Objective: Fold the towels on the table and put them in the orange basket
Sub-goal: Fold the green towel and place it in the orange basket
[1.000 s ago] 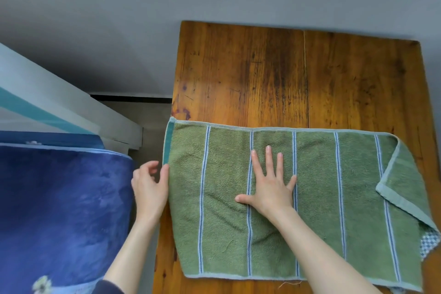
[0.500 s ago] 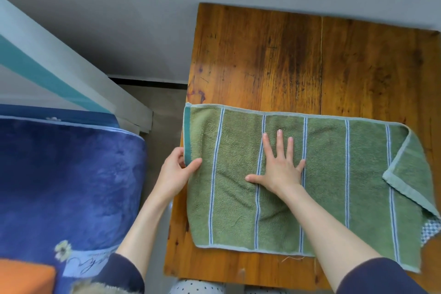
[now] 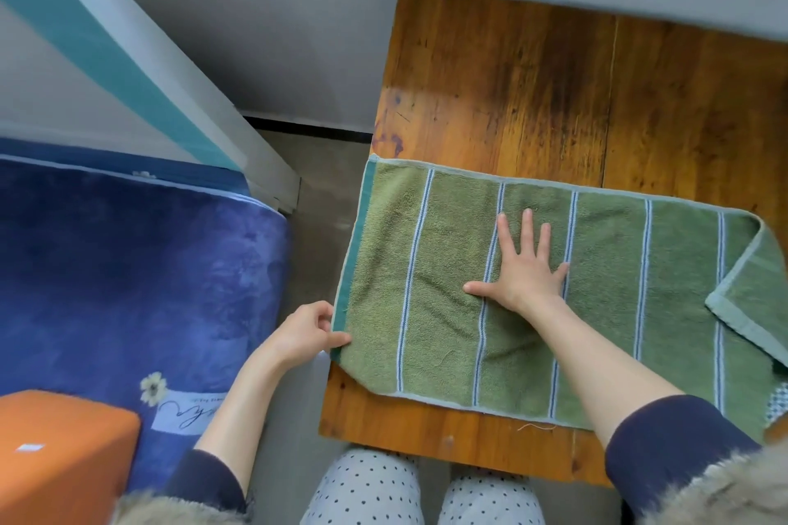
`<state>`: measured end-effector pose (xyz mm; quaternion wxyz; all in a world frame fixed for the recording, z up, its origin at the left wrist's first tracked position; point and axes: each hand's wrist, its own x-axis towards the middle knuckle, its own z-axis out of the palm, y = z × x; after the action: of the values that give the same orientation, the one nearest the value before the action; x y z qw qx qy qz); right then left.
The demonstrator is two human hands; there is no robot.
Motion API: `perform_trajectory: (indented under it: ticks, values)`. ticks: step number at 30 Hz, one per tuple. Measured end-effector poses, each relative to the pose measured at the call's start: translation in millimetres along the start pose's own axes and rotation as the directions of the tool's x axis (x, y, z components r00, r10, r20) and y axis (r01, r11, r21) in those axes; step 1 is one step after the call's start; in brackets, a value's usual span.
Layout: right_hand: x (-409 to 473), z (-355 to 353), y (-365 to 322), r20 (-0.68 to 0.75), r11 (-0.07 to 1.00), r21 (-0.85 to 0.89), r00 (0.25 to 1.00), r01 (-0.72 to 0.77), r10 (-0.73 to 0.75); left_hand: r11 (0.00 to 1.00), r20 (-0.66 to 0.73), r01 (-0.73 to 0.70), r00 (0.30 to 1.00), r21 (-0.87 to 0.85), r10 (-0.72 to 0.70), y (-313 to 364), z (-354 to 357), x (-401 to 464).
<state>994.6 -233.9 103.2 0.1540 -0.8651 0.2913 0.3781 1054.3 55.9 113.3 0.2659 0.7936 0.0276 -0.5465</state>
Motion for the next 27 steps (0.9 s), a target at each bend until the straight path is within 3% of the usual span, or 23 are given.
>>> perform_trajectory:
  ticks: [6,10,13,16,19,22,27]
  values:
    - [-2,3,1,-0.066,1.000,0.009,0.998,0.009,-0.009,0.998,0.052,0.054,0.997,0.033,-0.055,-16,12,-5]
    - [-18,19,4,-0.229,0.996,-0.003,0.969,0.092,-0.091,0.986,-0.207,0.118,0.974,0.117,-0.092,-23,21,-6]
    - [-35,41,8,-0.285,0.985,0.013,0.945,0.171,-0.160,0.991,-0.429,0.010,0.902,0.136,0.050,-16,29,-7]
    - [-50,61,26,-0.273,0.980,-0.013,0.942,0.199,-0.195,0.953,-0.523,-0.176,0.804,0.245,0.283,5,40,-5]
    - [-59,68,58,-0.267,0.990,-0.005,0.954,0.139,-0.135,0.875,-0.478,-0.297,0.747,0.382,0.462,40,62,1]
    - [-65,65,95,-0.306,0.992,0.079,0.950,0.094,-0.066,0.785,-0.339,-0.418,0.735,0.457,0.588,80,95,7]
    - [-69,55,156,-0.482,0.971,0.229,0.875,0.071,0.050,0.570,-0.076,-0.531,0.687,0.628,0.723,134,160,17]
